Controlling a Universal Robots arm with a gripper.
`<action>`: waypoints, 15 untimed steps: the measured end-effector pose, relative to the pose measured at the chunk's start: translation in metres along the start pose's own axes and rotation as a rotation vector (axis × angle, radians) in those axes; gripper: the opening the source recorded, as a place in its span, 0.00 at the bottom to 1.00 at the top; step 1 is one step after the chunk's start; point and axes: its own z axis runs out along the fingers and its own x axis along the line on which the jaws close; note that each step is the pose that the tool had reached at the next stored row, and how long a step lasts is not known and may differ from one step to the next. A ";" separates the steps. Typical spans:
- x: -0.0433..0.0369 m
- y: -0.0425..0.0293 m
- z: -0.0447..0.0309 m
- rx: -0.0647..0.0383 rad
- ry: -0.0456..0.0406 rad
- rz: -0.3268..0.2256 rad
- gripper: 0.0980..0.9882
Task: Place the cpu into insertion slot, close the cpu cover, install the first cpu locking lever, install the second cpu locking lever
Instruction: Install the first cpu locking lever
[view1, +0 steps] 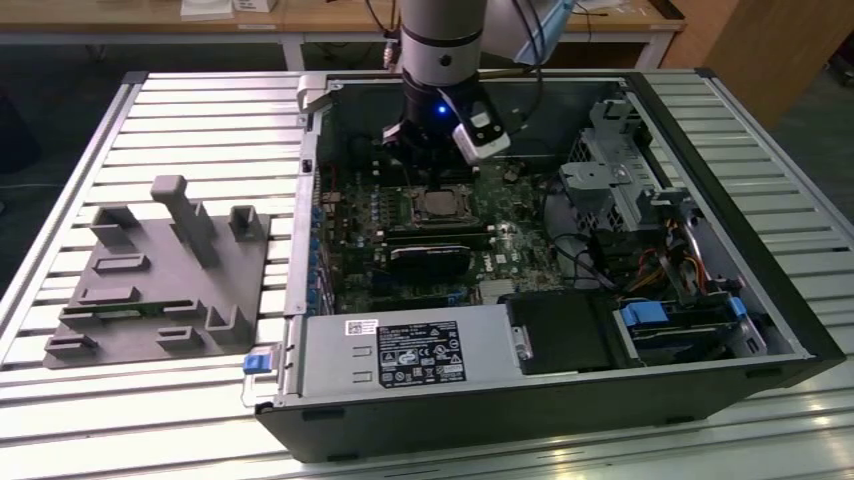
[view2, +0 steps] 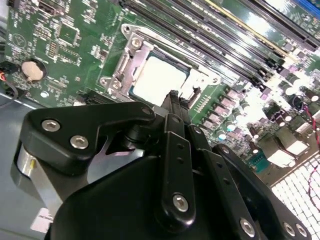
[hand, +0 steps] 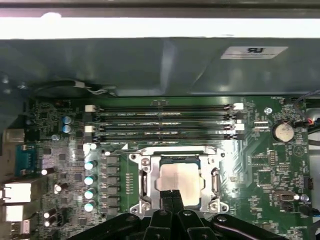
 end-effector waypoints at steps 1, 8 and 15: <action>0.0018 -0.0001 -0.0001 0.000 0.0001 0.000 0.01; 0.0202 -0.0009 -0.0007 0.000 0.0000 0.000 0.01; 0.0399 -0.0017 -0.0014 0.000 0.0000 0.000 0.01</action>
